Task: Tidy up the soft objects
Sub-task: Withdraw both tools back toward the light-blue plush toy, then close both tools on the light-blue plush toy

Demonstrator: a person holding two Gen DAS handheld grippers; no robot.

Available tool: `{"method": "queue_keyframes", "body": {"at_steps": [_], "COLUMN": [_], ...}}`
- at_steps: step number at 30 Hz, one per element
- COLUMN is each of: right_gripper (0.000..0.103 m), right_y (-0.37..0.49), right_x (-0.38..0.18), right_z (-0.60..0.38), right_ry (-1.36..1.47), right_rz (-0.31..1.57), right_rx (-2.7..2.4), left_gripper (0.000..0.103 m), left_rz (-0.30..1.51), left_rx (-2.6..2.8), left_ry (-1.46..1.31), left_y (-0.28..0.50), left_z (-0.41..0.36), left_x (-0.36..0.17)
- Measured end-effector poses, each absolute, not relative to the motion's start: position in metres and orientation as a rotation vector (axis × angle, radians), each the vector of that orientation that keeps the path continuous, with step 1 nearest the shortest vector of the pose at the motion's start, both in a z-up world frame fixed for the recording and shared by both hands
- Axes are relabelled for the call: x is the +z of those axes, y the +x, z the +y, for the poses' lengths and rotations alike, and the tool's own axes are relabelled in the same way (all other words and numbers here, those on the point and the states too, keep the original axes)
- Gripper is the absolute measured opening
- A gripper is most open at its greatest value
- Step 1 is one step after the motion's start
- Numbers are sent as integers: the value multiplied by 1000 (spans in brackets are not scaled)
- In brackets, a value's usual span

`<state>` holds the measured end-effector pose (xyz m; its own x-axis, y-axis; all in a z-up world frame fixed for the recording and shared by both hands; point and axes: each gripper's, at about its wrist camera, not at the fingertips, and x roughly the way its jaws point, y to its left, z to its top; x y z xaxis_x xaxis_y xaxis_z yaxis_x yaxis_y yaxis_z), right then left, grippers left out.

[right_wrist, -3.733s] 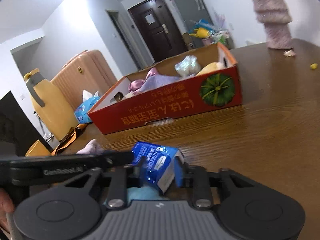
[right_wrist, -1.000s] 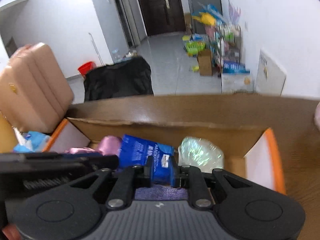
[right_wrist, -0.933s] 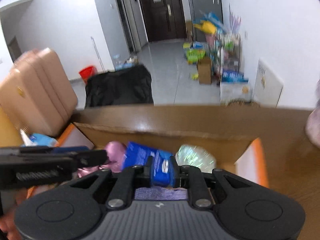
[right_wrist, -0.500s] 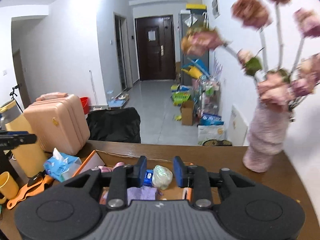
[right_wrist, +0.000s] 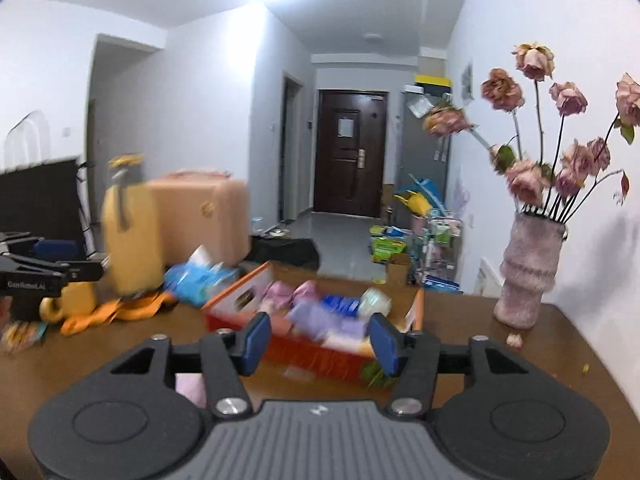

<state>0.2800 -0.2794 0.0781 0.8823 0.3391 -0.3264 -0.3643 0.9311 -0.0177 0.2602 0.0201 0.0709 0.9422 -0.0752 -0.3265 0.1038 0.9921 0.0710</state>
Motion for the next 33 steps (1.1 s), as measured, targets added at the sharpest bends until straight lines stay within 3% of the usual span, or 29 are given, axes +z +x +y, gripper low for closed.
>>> {"method": "queue_keyframes", "body": {"at_steps": [7, 13, 27, 33], "right_gripper": [64, 64, 64, 55], "right_y": [220, 231, 302, 334], "right_x": [3, -16, -54, -73], "right_z": [-276, -283, -294, -295], "right_ry": [162, 193, 359, 439], "right_rz": [451, 511, 626, 663], "right_rx": [428, 372, 366, 390], "left_gripper": [83, 83, 67, 60], "left_rz": [517, 555, 712, 833], "left_rx": [-216, -242, -427, -497], "left_ry": [-84, -80, -181, -294], "left_y": [214, 230, 330, 373], "left_z": [20, 18, -35, -42], "left_x": [7, 0, -24, -46]}}
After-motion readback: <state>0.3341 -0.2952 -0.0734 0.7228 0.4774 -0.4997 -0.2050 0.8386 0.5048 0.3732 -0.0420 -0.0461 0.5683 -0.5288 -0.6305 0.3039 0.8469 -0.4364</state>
